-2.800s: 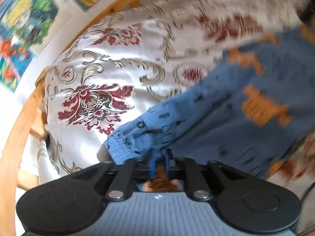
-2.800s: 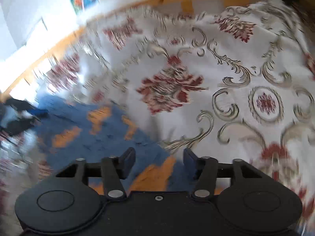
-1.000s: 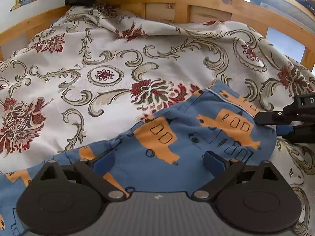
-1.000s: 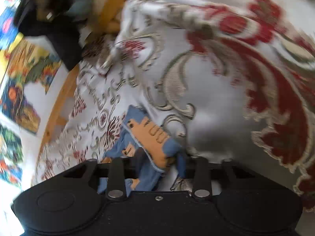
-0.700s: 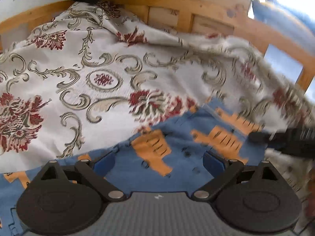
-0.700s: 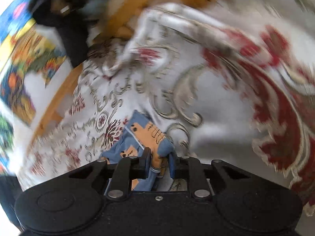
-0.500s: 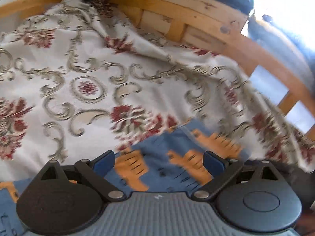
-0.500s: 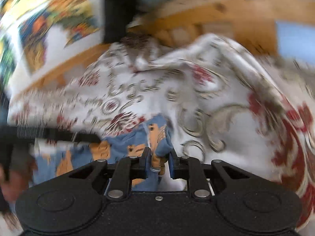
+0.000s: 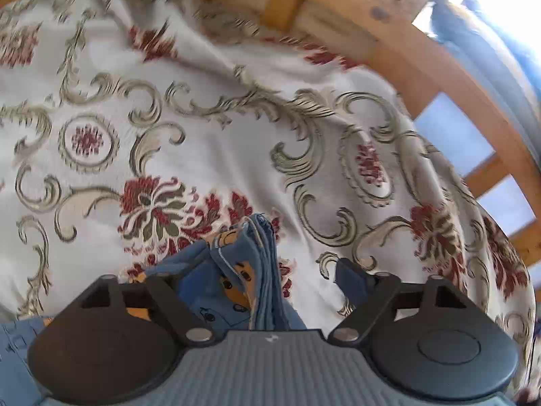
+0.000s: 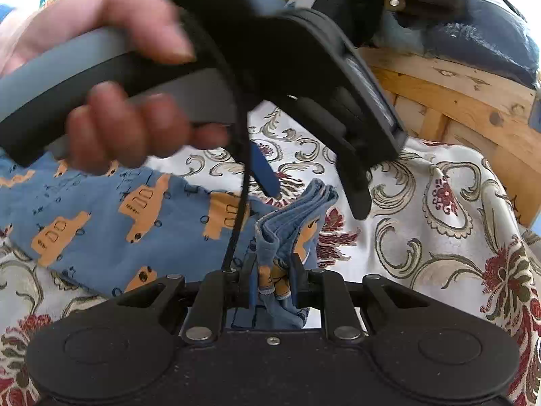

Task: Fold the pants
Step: 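Hold the hems with both grippers and fold them over toward the waistband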

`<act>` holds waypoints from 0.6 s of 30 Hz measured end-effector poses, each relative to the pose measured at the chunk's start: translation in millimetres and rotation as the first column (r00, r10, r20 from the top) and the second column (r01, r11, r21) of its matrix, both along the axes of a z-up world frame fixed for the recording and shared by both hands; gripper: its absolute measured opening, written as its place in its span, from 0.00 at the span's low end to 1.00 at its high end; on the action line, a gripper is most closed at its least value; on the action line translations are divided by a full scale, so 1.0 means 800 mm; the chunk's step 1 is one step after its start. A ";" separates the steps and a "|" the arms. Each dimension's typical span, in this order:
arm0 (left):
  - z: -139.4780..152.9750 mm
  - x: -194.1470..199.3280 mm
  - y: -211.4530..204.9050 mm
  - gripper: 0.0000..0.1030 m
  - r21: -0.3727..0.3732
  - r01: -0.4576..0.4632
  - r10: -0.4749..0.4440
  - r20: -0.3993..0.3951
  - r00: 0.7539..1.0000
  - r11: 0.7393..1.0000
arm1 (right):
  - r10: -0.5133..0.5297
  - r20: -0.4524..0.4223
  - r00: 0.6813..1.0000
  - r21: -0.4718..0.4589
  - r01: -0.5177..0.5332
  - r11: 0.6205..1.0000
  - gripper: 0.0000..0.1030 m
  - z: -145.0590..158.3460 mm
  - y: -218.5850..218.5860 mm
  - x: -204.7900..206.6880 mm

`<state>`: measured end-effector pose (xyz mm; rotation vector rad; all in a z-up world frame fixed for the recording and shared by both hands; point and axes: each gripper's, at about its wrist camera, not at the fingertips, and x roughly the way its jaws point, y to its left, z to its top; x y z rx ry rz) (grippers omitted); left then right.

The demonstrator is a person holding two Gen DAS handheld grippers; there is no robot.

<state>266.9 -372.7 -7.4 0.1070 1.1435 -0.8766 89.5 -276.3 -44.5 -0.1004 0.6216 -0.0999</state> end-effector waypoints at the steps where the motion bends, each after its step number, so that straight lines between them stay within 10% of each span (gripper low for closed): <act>1: -0.003 0.003 -0.001 0.75 0.013 -0.017 0.017 -0.010 1.000 1.000 | 0.004 -0.004 1.000 0.000 -0.004 1.000 0.19 -0.001 0.001 0.000; 11: -0.021 0.023 0.011 0.18 0.053 -0.129 0.134 -0.110 0.985 0.990 | 0.016 -0.010 1.000 0.001 -0.016 1.000 0.19 0.000 0.001 -0.002; 18: -0.006 0.024 0.034 0.13 -0.007 -0.157 0.155 -0.145 0.977 0.988 | 0.041 0.070 0.997 -0.006 -0.041 0.999 0.19 0.011 0.007 -0.016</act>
